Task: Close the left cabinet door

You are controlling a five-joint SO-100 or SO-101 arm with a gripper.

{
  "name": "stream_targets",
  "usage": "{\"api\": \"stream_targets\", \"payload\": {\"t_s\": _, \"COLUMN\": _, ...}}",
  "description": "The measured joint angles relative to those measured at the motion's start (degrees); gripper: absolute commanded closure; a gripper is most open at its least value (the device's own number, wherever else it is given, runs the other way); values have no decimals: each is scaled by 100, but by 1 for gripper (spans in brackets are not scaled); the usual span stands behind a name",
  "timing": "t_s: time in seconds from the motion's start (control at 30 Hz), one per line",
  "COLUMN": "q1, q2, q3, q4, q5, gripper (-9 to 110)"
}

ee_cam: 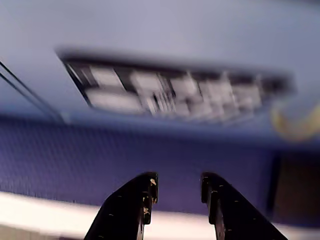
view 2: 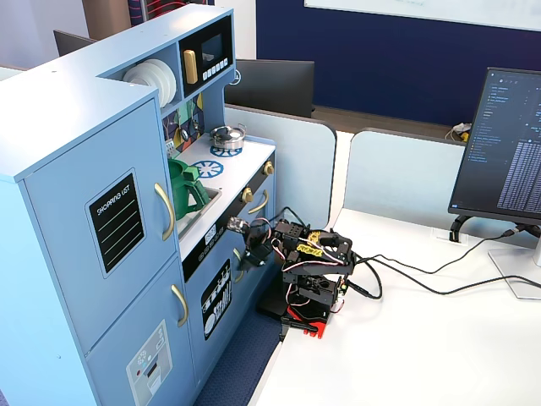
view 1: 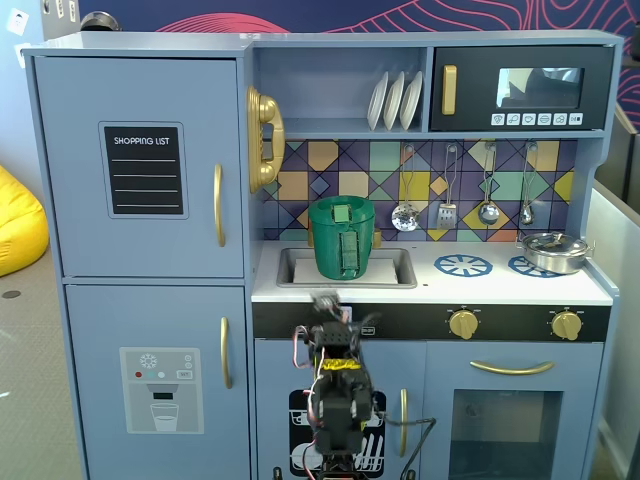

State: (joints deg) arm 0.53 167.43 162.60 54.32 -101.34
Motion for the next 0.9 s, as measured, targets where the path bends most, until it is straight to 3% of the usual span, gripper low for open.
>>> {"api": "stream_targets", "payload": {"t_s": 0.2, "q1": 264, "q2": 1046, "q3": 896, "q4": 1151, "q5": 527, "gripper": 101}}
{"api": "stream_targets", "payload": {"t_s": 0.47, "q1": 158, "q2": 1441, "q3": 949, "q4": 2241, "q5": 1151, "gripper": 101}}
{"api": "stream_targets", "payload": {"t_s": 0.9, "q1": 132, "q2": 1503, "q3": 870, "q4": 2373, "q5": 1187, "gripper": 100}}
